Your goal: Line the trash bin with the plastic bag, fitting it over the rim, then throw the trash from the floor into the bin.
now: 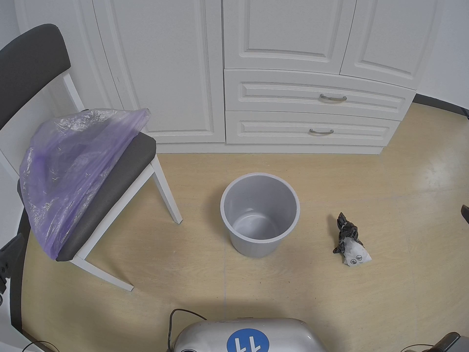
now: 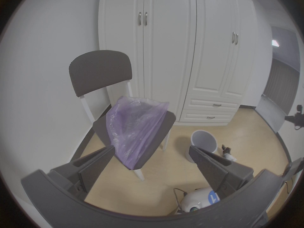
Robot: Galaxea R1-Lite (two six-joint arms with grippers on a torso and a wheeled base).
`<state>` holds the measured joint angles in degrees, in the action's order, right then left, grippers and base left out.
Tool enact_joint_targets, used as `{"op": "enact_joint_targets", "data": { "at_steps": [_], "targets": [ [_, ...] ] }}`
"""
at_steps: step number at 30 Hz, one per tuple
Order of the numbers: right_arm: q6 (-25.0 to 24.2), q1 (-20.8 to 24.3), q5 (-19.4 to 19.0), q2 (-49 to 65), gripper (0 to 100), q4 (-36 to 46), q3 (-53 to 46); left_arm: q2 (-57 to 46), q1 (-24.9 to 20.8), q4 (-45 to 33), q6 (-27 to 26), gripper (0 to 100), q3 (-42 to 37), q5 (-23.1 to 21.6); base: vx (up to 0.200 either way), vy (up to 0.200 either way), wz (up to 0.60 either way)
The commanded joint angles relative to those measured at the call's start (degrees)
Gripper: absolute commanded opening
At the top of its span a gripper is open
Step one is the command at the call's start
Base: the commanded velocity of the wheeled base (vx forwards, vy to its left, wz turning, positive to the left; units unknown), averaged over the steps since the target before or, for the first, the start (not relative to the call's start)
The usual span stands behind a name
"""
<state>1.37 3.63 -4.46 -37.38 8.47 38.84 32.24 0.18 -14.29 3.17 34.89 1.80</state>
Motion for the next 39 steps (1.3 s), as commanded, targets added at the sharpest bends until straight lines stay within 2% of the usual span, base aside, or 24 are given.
{"op": "enact_joint_targets", "data": {
  "at_steps": [1, 3, 6, 10, 13, 15, 19, 20, 28, 31, 32, 37, 39],
  "targets": [
    [-0.4, 0.8, -0.1, -6.9, 100, -3.5, -0.7, 6.3, 0.3, 1.6, -2.2, 100, 0.8, 4.7, 0.000, 0.000, 0.00],
    [-0.8, 1.0, -0.1, -8.1, 100, -4.2, -1.3, 7.0, 0.3, 2.4, -3.8, 100, 1.2, 5.8, 0.000, 0.000, 0.00],
    [-4.1, 2.3, -0.4, -10.1, 100, -8.2, -4.6, 9.8, 0.3, 3.7, -7.1, 100, 3.3, 7.1, 0.000, 0.000, 0.00],
    [-7.1, 5.3, -1.1, -14.1, 100, -16.5, -8.0, 14.5, 1.0, 5.1, -9.8, 100, 4.4, 7.9, 0.000, 0.000, 0.00],
    [-7.2, 5.4, -1.0, -15.9, 100, -22.0, -10.3, 20.5, 3.1, 9.5, -11.1, 100, 3.9, 8.1, 0.000, 0.000, 0.00],
    [-7.1, 5.6, -0.9, -15.8, 100, -23.9, -11.0, 24.4, 5.6, 13.2, -13.9, 100, 3.5, 8.0, 0.000, 0.000, 0.00],
    [-7.1, 5.6, -1.0, -15.7, 100, -23.9, -11.0, 24.8, 5.9, 13.5, -14.4, 100, 3.5, 8.0, 0.000, 0.000, 0.00],
    [-6.9, 5.8, -0.8, -14.7, 100, -23.9, -10.9, 30.2, 9.0, 14.7, -22.6, 100, 3.1, 8.0, 0.000, 0.000, 0.00],
    [-6.7, 5.8, -0.8, -14.4, 100, -23.7, -10.8, 37.0, 8.3, 14.7, -31.3, 100, 2.7, 8.0, 0.000, 0.000, 0.00],
    [-6.8, 5.8, -0.8, -14.6, 100, -23.8, -10.8, 38.4, 8.3, 14.7, -32.3, 100, 3.0, 8.0, 0.000, 0.000, 0.00],
    [-6.8, 5.6, -0.8, -14.9, 100, -23.8, -10.8, 42.3, 7.5, 15.5, -33.6, 100, 3.5, 8.0, 0.000, 0.000, 0.00],
    [-6.8, 5.3, -1.2, -15.2, 100, -23.8, -10.7, 46.4, 4.6, 17.9, -33.5, 100, 3.5, 8.3, 0.000, 0.000, 0.00],
    [-6.8, 5.3, -1.2, -15.2, 100, -23.8, -10.7, 47.7, 3.6, 18.7, -33.5, 100, 3.5, 9.7, 0.000, 0.000, 0.00]
  ]
}}
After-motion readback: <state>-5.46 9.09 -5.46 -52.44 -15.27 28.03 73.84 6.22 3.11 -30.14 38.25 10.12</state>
